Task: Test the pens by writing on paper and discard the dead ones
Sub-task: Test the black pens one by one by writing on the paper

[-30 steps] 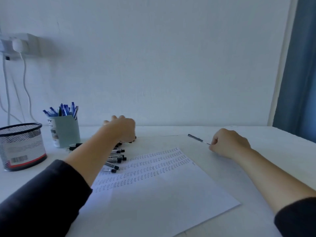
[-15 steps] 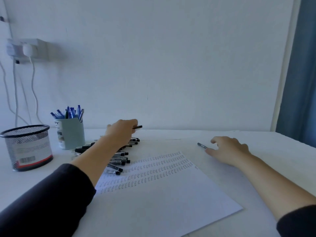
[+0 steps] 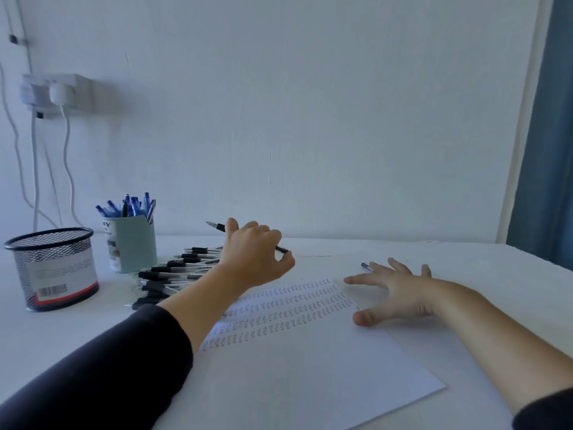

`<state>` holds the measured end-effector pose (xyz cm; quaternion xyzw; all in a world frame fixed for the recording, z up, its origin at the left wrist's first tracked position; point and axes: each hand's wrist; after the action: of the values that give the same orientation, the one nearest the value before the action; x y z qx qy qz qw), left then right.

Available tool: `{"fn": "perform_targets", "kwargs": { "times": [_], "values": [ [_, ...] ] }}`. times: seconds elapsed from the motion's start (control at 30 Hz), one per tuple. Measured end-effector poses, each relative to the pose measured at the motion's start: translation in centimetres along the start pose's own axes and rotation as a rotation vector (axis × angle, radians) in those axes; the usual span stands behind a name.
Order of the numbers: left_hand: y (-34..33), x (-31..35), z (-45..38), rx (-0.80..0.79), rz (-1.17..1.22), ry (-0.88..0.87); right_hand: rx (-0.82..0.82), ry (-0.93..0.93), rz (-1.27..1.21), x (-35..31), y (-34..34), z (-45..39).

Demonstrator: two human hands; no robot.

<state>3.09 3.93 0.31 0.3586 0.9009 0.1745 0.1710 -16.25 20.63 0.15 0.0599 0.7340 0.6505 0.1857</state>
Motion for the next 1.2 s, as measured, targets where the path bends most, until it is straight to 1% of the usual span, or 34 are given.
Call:
{"fn": "perform_targets", "kwargs": {
  "times": [0.1, 0.2, 0.27, 0.33, 0.37, 0.43, 0.47, 0.5, 0.53, 0.6, 0.63, 0.67, 0.77, 0.87, 0.97, 1.13, 1.2],
  "values": [
    [-0.4, 0.0, 0.1, 0.024, 0.031, 0.003, -0.033, 0.013, -0.008, 0.0, 0.1, -0.1],
    [-0.4, -0.1, 0.1, -0.076, 0.016, -0.013, -0.079, 0.022, -0.016, 0.0, 0.3, 0.1],
    [-0.2, 0.1, -0.1, -0.112, 0.116, -0.015, -0.109, 0.028, -0.005, 0.0, 0.6, 0.3],
    [-0.1, 0.5, -0.1, -0.037, 0.255, -0.03, -0.122, 0.028, 0.002, -0.1, 0.8, 0.5],
    [0.0, 0.7, -0.2, 0.037, 0.317, -0.049, -0.124, 0.03, 0.004, -0.2, 0.8, 0.6],
    [0.8, 1.6, -0.7, 0.129, 0.388, -0.02, -0.132, 0.034, -0.008, -0.3, 0.9, 0.6],
    [1.6, 2.3, -1.0, 0.124, 0.424, 0.047, -0.138, 0.03, -0.038, -0.3, 1.0, 0.7],
    [2.4, 3.2, -1.4, 0.07, 0.458, 0.148, -0.142, 0.023, -0.083, -0.3, 1.1, 0.8],
    [3.2, 4.0, -1.8, -0.015, 0.533, 0.293, -0.147, 0.019, -0.121, -0.3, 1.3, 0.9],
    [4.0, 5.7, -2.7, -0.154, 0.88, 0.665, -0.151, 0.026, -0.137, -0.3, 1.5, 1.0],
    [4.2, 6.5, -3.0, -0.195, 1.026, 0.822, -0.153, 0.035, -0.126, -0.3, 1.5, 1.1],
    [4.3, 7.2, -3.1, -0.22, 1.107, 0.919, -0.153, 0.043, -0.112, -0.3, 1.5, 1.1],
    [4.2, 9.1, -3.0, -0.302, 1.146, 1.05, -0.153, 0.048, -0.093, -0.3, 1.4, 0.9],
    [3.9, 10.6, -2.1, -0.414, 1.178, 1.143, -0.159, 0.021, -0.15, -0.2, 1.4, 1.0],
    [3.2, 11.3, -0.7, -0.431, 1.18, 1.173, -0.148, 0.004, -0.179, -0.1, 1.4, 1.1],
    [2.6, 11.3, 0.0, -0.445, 1.003, 0.997, -0.149, 0.03, -0.187, 0.2, 1.3, 0.7],
    [2.6, 11.3, 0.1, -0.457, 0.952, 0.96, -0.159, 0.043, -0.182, 0.3, 1.1, 0.4]
  ]
}}
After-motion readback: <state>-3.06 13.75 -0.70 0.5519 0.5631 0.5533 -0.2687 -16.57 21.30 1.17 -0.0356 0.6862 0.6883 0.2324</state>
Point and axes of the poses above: each hand's wrist, its own z-axis away from the middle knuckle, its own y-axis out of the back of the hand, x = y × z, and after that the axes turned 14 degrees about x, right-handed
